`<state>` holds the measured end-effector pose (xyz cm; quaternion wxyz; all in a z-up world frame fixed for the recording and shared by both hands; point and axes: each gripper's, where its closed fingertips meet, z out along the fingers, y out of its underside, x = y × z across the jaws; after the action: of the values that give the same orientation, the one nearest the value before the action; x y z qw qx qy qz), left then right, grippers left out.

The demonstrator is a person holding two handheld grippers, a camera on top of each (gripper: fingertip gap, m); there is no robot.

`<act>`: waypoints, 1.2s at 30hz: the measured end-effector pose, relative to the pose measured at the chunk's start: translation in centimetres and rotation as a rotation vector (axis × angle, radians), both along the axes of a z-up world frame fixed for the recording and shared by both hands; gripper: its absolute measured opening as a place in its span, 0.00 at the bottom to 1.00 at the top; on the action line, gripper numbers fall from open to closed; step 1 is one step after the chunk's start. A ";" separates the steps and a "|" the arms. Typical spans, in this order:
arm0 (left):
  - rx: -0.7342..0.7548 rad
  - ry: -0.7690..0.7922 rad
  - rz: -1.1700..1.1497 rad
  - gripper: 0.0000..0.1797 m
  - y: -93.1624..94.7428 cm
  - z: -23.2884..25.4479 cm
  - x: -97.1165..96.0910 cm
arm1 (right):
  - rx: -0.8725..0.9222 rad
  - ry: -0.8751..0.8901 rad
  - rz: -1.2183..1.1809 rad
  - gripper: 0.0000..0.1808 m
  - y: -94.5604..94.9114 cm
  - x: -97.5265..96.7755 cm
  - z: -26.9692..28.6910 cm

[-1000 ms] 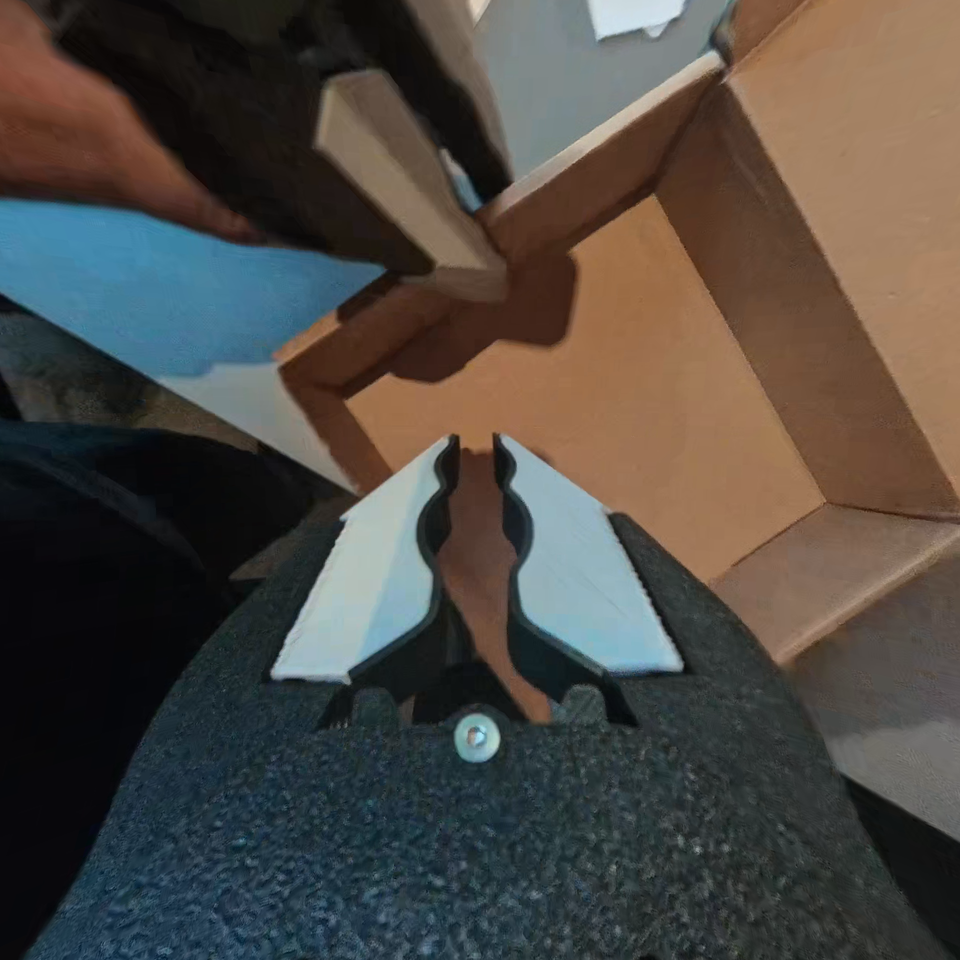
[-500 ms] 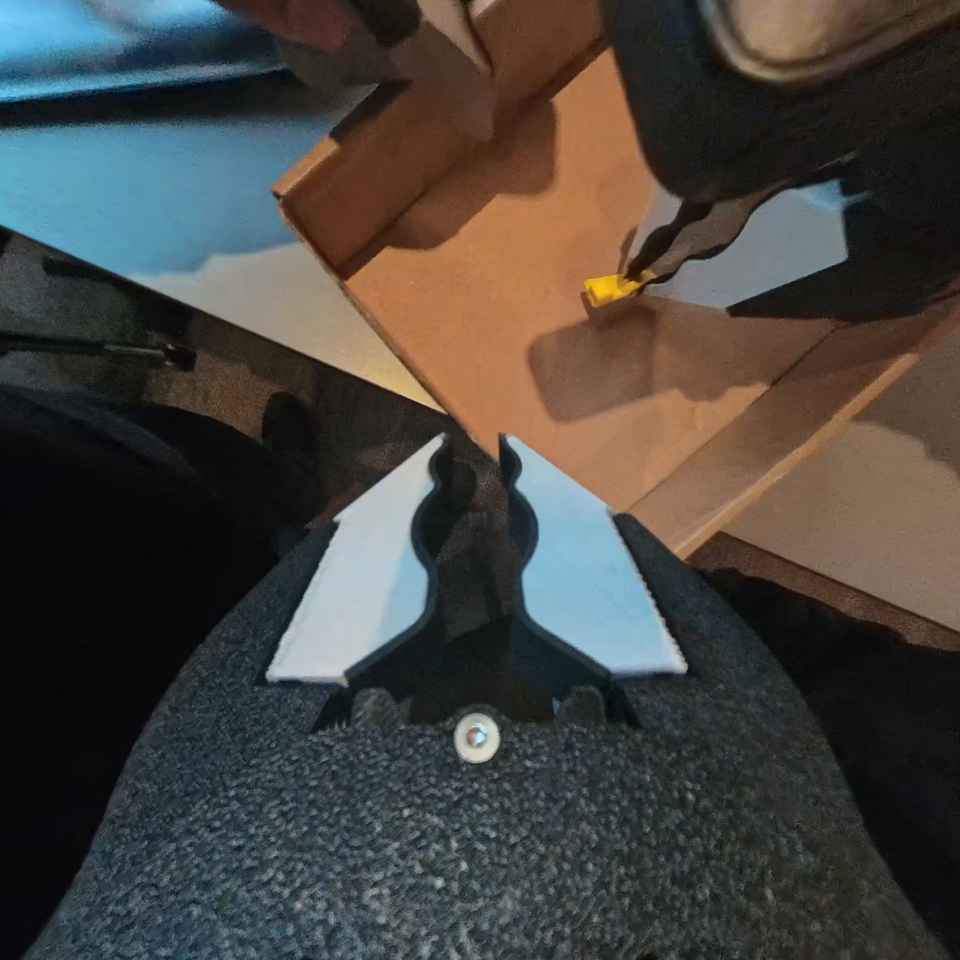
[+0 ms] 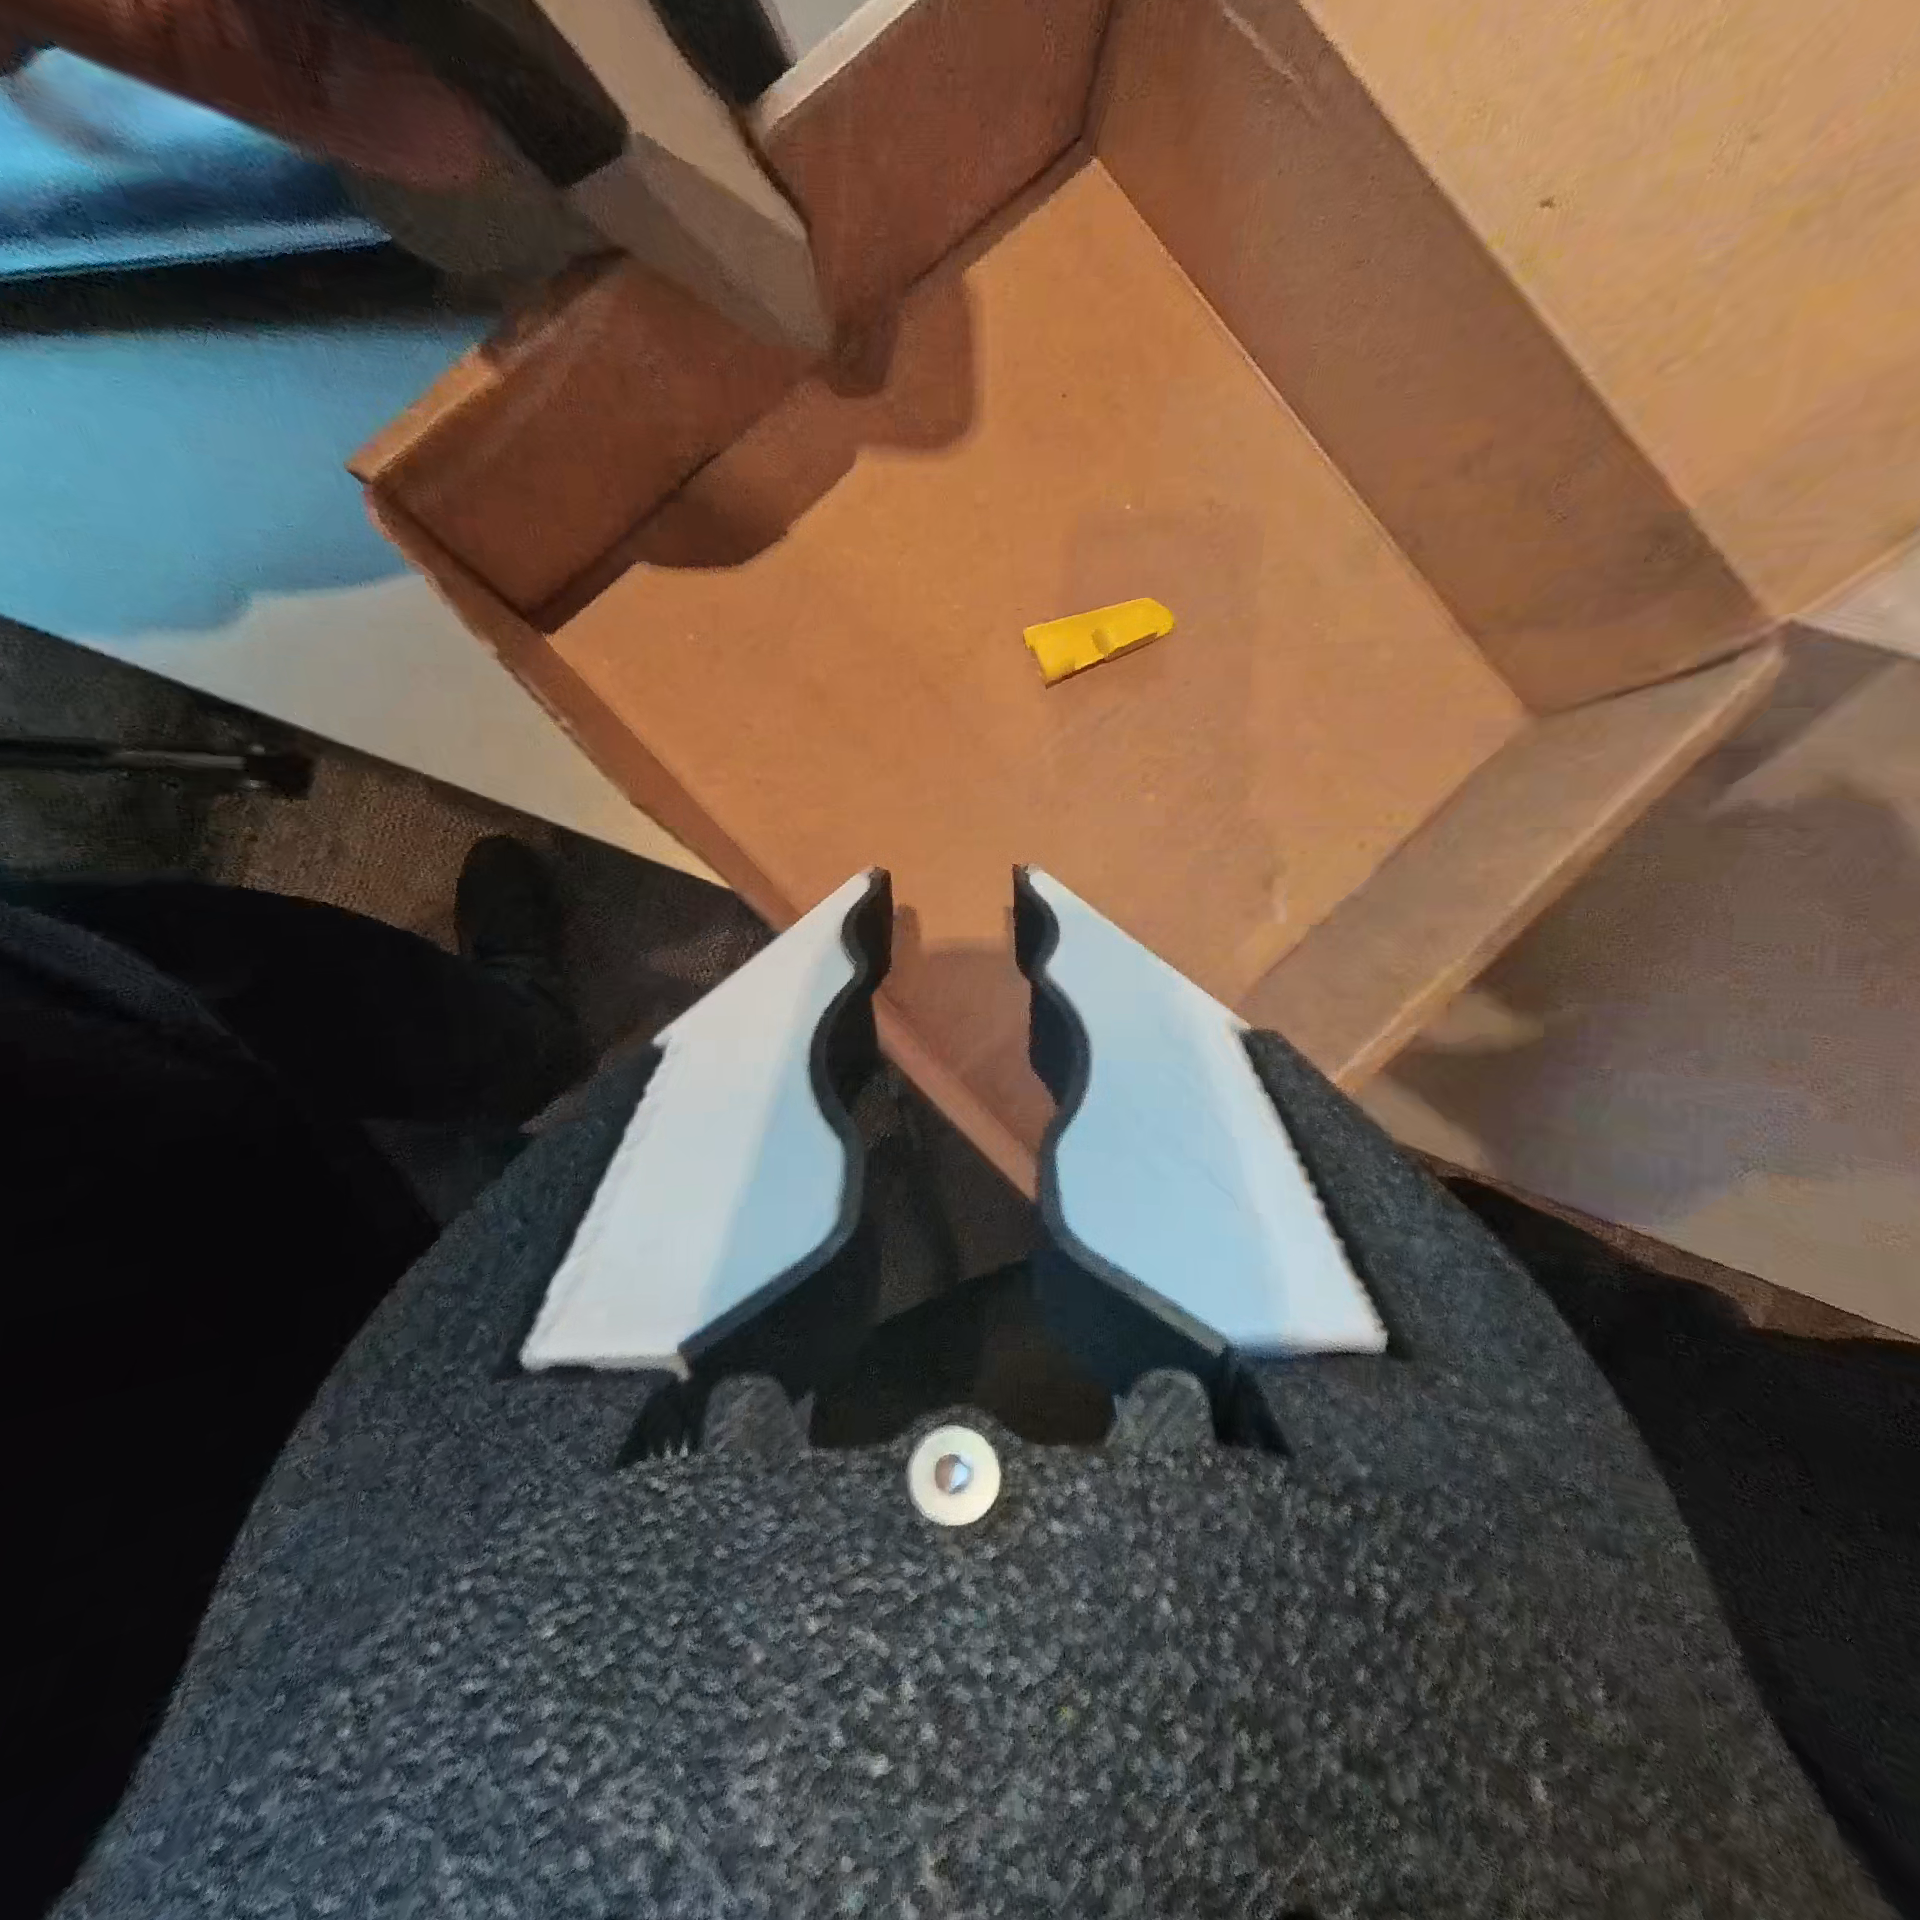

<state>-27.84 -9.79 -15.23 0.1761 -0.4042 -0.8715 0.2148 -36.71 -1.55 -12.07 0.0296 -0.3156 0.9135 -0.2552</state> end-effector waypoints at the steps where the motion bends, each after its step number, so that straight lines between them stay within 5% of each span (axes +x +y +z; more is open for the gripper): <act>1: 0.001 0.001 0.000 0.14 0.0 0.0 0.1 | 0.004 0.001 -0.015 0.12 -0.5 -0.1 0.0; 8: 0.015 0.051 0.033 0.15 -0.1 0.1 0.0 | 0.231 -0.057 -0.163 0.15 -5.5 0.0 -2.1; 12: 0.020 0.073 0.040 0.15 -0.2 0.1 0.0 | 0.353 -0.081 -0.301 0.30 -6.8 -0.3 -4.1; 21: 0.019 0.129 0.073 0.17 -0.2 0.2 -0.1 | 0.357 0.021 -0.296 0.09 -7.6 -0.4 -5.7; 36: 0.028 0.069 0.116 0.19 -0.9 0.4 -0.4 | 0.319 -0.059 -0.019 0.07 -8.3 -1.0 -5.4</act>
<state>-28.26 -10.70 -14.86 0.1990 -0.3428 -0.8897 0.2263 -37.68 -9.84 -17.51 0.1039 -0.2904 0.9441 -0.1163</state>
